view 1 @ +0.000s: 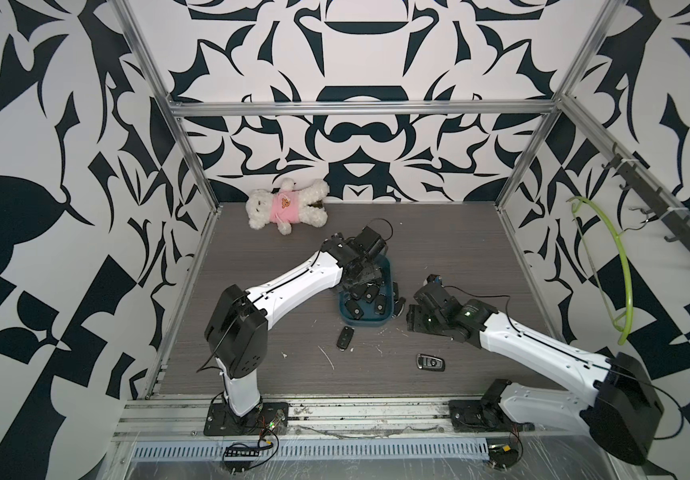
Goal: Place the car key into the storage box
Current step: Place the car key in the storage box, then pick up the car key from the center of the board.
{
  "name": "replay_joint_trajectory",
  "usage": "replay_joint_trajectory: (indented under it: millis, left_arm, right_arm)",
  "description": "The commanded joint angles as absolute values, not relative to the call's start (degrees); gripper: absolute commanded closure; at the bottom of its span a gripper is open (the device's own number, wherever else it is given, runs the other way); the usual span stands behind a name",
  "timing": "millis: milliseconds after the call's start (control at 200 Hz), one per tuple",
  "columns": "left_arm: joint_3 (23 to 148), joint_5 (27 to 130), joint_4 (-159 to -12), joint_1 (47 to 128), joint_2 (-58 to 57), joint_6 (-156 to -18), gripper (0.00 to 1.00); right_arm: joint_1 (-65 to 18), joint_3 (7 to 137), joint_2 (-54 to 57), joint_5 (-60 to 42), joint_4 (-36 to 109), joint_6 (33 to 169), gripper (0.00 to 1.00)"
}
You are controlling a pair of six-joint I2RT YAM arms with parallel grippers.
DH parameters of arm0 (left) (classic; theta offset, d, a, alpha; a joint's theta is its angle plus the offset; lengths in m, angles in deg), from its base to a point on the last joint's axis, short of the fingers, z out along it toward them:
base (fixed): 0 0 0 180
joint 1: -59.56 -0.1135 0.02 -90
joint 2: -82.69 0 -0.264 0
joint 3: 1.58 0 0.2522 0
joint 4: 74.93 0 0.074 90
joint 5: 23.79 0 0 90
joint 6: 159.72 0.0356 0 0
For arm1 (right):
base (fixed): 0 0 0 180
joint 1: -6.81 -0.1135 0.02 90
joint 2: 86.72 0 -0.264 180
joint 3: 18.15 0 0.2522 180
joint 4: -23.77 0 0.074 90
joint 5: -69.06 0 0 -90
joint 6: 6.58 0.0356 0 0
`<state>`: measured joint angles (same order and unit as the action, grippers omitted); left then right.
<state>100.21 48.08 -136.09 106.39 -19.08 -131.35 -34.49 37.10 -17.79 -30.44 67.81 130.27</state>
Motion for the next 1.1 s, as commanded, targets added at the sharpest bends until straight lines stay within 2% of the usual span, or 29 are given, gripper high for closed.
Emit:
replay_joint_trajectory:
  millis: [0, 240, 865, 1095]
  left_arm:
    - [97.01, 47.91, -135.79, 105.24, -16.22, -128.40, 0.01]
    - [92.57, 49.62, -132.82, 102.32, -11.91, -127.35, 0.01]
    - [90.10, 52.28, -131.34, 97.62, -10.09, -125.37, 0.01]
    - [89.02, 52.75, -130.54, 97.17, -9.72, -125.52, 0.01]
  right_arm:
    - [-33.98, 39.48, -13.57, -30.07, 64.06, 132.43, 0.30]
    - [-31.02, 45.63, -0.96, -29.20, 62.14, 131.30, 0.30]
    - [-30.65, 57.29, 14.37, -30.41, 65.69, 131.26, 0.32]
    - [-30.65, 56.55, 13.65, -33.15, 69.56, 132.58, 0.45]
